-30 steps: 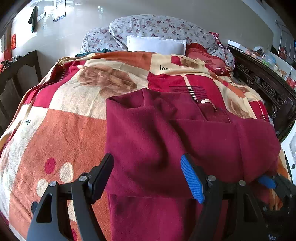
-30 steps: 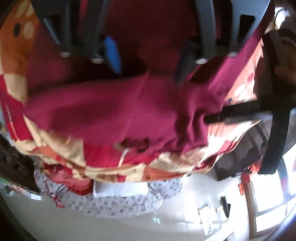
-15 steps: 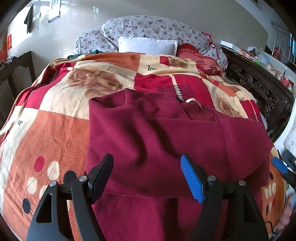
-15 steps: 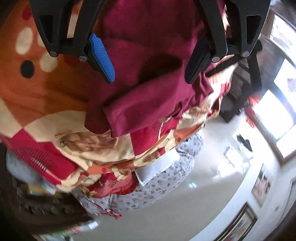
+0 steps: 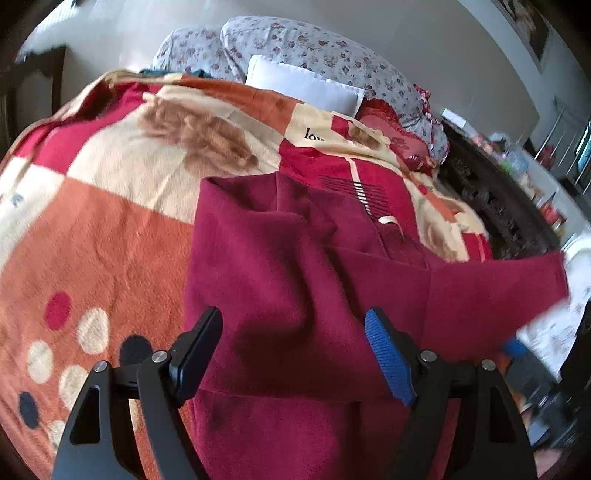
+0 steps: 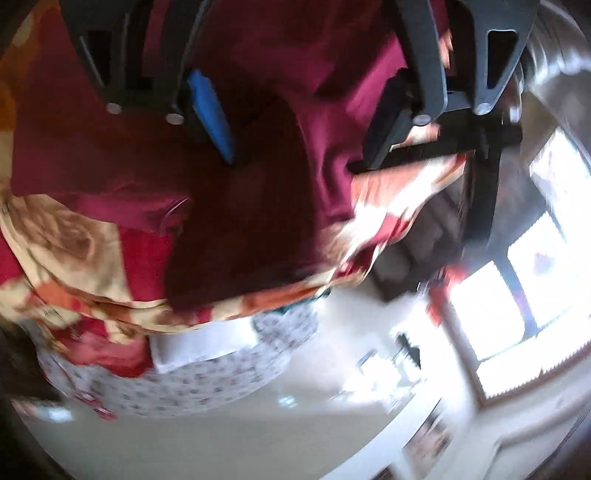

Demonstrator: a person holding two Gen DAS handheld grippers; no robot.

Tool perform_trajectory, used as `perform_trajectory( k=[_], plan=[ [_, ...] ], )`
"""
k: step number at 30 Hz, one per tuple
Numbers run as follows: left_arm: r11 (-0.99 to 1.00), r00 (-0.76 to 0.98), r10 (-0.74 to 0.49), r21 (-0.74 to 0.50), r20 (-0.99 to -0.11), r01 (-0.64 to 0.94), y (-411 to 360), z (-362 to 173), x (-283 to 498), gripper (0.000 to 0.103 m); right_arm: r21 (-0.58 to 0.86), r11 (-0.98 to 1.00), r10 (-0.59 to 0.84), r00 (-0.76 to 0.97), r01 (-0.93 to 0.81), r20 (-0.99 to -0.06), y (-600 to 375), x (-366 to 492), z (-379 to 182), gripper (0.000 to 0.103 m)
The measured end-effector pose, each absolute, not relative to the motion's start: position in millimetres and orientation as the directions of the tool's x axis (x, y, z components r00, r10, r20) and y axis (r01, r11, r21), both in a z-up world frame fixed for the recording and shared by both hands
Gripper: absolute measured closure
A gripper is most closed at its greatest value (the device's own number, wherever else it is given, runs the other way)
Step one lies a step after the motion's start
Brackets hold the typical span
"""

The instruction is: Fold small clothes

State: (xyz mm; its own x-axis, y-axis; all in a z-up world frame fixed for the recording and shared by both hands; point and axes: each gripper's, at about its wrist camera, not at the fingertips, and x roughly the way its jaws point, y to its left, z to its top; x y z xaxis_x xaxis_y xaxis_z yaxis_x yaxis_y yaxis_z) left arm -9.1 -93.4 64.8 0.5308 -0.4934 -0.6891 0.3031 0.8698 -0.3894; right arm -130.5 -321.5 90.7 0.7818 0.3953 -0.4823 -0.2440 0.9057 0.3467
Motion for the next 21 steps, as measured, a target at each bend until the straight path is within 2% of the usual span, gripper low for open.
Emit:
perform_trajectory(
  k=[2,4,11,21],
  plan=[
    [0.857,0.532,-0.514,-0.425,-0.673,0.29,-84,64,-7,0.024,0.363,0.903,0.395,0.78,-0.232,-0.486,-326,-138,87,0.024],
    [0.838,0.527,-0.544,-0.464,-0.654,0.288,-76,64,-5,0.024,0.4,0.892,0.398,0.785,-0.21,-0.475,-333,-143,85,0.018],
    [0.764,0.516,-0.627,-0.592,-0.583,0.259,-55,62,3,0.019,0.475,0.869,0.388,0.791,-0.141,-0.474,-351,-151,80,0.016],
    [0.782,0.507,-0.613,-0.557,-0.606,0.279,-81,60,10,0.018,0.424,0.902,0.3,0.826,-0.083,-0.477,-378,-192,94,0.016]
  ],
)
